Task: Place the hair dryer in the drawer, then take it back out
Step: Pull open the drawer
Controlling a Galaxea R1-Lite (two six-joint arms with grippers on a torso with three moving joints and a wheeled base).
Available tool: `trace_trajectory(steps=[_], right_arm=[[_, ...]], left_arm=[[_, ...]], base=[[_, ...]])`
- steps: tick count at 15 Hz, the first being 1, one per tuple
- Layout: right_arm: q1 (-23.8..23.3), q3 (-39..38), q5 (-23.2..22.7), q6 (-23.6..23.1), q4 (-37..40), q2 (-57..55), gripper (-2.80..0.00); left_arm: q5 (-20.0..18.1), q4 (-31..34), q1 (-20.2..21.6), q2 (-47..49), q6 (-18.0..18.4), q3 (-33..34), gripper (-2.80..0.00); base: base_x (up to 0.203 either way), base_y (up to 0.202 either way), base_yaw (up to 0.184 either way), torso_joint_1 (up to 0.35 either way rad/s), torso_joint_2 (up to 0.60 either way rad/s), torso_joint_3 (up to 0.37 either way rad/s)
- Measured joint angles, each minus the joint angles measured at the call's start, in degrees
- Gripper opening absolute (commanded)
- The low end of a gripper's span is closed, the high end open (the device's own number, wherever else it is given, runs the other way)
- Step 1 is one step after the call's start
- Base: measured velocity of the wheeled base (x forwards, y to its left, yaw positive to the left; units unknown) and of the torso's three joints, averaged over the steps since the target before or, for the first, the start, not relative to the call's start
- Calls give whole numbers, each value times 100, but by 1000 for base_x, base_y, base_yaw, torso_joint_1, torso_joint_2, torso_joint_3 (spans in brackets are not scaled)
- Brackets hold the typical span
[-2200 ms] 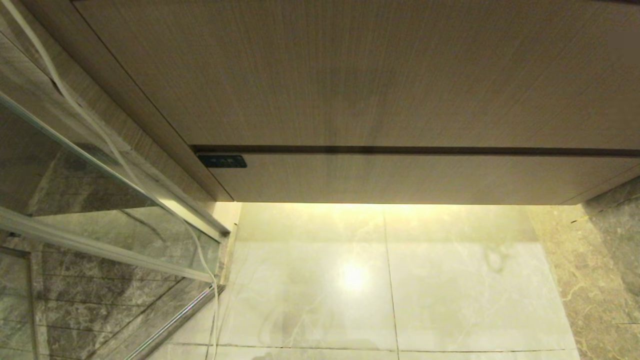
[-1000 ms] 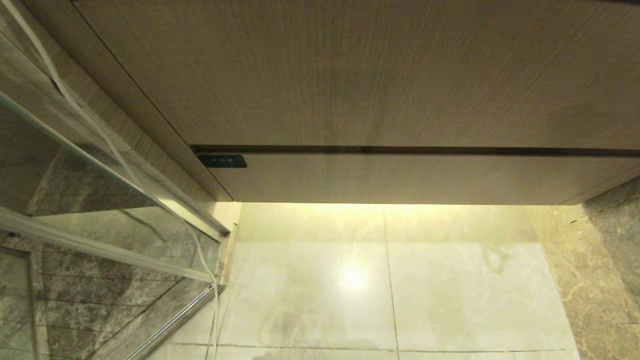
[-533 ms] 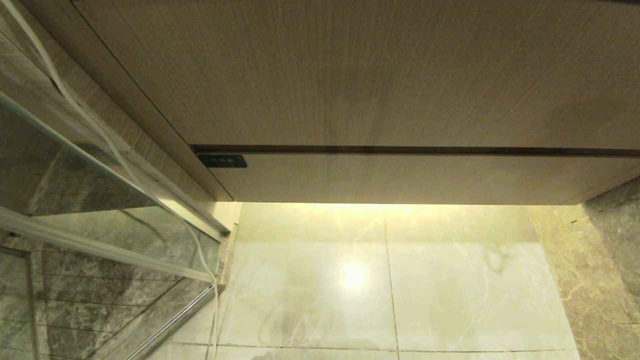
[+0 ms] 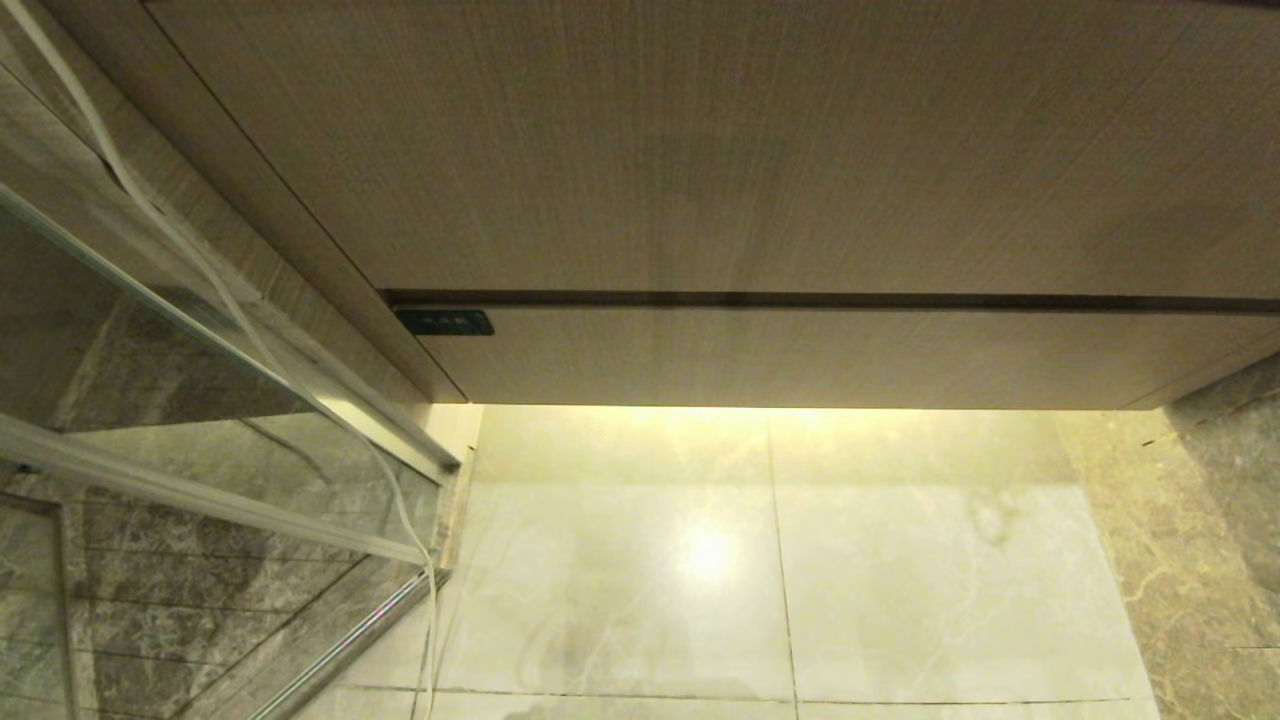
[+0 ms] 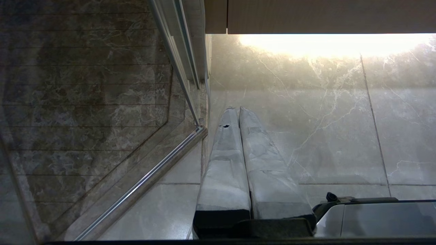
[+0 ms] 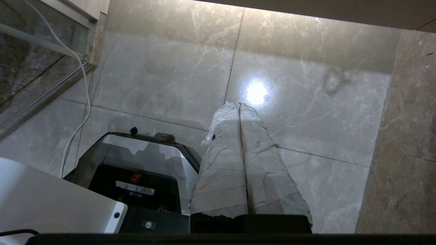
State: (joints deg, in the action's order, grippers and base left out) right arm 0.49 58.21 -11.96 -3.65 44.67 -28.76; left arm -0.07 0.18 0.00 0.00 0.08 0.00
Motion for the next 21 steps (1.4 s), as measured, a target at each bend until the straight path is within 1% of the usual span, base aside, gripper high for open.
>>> trace_trajectory(steps=[6,7,8,11,12,13,15,16,19,21], right_arm=[[0,66,22,-50,105,153,-280],[2,116,15,-171,114,109,-280],[2,176,11,-413,139,14,-280],[11,413,-35,-1290,188,-446,-280],[13,471,-41,-1431,193,-573,-280],[15,509,-57,-1467,201,-657,-280],[33,667,-194,-1730,326,-922,-280],[41,754,-304,-1893,396,-1162,-280],[152,917,-826,-2335,573,-1937,-280],[186,953,-879,-2369,588,-2189,-280]], left_arm=[[-2,0,0,0,2,0,-280],[-1,0,0,0,2,0,-280],[-2,0,0,0,2,0,-280],[-2,-2,0,0,2,0,-280],[-2,0,0,0,1,0,-280],[-2,0,0,0,2,0,-280],[-1,0,0,0,1,0,-280],[-2,0,0,0,2,0,-280],[-3,-1,0,0,2,0,-280],[-2,0,0,0,2,0,-280]], base=[[0,0,0,0,0,0],[0,0,0,0,0,0],[0,0,0,0,0,0],[0,0,0,0,0,0],[0,0,0,0,0,0],[0,0,0,0,0,0],[0,0,0,0,0,0],[0,0,0,0,0,0],[0,0,0,0,0,0],[0,0,0,0,0,0]])
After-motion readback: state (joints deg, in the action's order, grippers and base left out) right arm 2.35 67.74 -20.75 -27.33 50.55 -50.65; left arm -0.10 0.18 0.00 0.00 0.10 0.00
